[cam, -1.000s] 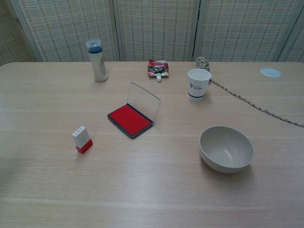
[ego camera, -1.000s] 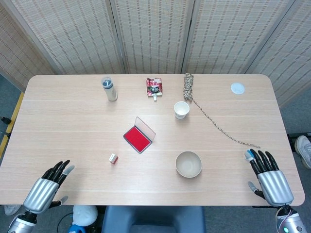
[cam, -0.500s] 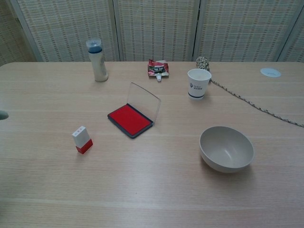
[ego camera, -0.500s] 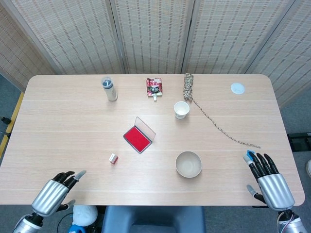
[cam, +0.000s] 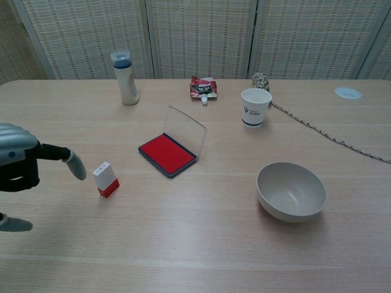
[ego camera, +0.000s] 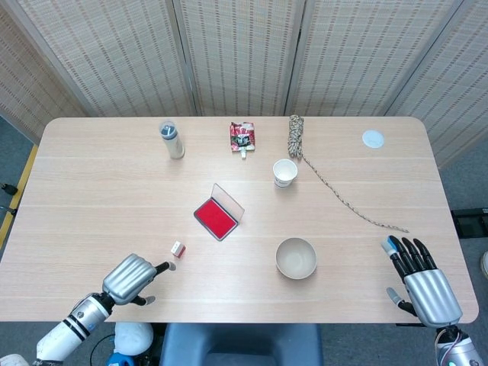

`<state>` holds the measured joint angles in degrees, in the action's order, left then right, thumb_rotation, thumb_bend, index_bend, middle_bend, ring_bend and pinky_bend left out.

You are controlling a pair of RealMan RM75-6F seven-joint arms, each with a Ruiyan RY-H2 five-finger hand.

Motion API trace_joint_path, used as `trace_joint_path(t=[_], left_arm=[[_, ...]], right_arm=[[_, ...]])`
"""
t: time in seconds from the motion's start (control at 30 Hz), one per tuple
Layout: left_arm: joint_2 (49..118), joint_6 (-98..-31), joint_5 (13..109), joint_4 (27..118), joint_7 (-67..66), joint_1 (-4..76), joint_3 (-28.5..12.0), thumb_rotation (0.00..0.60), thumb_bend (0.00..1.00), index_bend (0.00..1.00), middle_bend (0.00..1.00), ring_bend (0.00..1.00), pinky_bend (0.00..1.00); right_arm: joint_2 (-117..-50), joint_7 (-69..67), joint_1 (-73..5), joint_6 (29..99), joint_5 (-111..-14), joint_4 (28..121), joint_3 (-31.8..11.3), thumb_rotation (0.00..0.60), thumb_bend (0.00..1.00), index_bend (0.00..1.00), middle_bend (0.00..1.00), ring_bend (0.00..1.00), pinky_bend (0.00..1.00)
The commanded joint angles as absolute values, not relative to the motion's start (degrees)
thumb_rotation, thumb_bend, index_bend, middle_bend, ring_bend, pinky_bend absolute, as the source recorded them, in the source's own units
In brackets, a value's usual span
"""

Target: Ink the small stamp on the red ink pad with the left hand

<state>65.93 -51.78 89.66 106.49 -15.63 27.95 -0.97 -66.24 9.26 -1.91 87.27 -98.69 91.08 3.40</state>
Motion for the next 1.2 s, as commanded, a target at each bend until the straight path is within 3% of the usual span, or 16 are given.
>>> trace_joint_path(t=[0.03,0.23,0.63,0.87,1.2], left_arm=[[67.58,-45.59,78.44,108.67,-23.06,33.98,-6.09,0.6,0.21,0.31,1.0,0.99,0.9],[70.26,-45.15,61.18,109.24,-34.11,40.04,-8.32,0.6,0.28,0.32,1.0,0.99,0.9],[77.13,-60.22,36.26,112.16,-58.12,49.99,-4.43,0.6,0.33,0.31,1.0,0.99,0.9],[80.27,-65.85,29.4,112.27,-63.42,53.35,-3.55,0.6,0.33,0.3,1.0,0.99,0.9],[82.34,-65.62,27.04,109.0,-62.31,55.17,-2.28,0.6,0.33,0.31,1.0,0.99,0.9]], right_arm=[[-66.09,8.97,-1.94,87.21,-98.47,91.13,3.33,0.6,0.27,0.0,0.0,0.0,0.0],[-65.5,7.64,-2.28,86.54,-97.71,91.24,3.11,0.6,0.27,0.0,0.0,0.0,0.0],[-63.7,3.95,-3.09,85.27,-97.16,91.5,3.24,0.6,0.27,0.0,0.0,0.0,0.0],[-62.79,1.98,-2.88,86.24,-97.72,91.37,3.44,0.6,0.27,0.0,0.0,0.0,0.0],[-62.36,1.02,-2.41,87.46,-98.7,91.15,3.81,0.6,0.27,0.0,0.0,0.0,0.0]])
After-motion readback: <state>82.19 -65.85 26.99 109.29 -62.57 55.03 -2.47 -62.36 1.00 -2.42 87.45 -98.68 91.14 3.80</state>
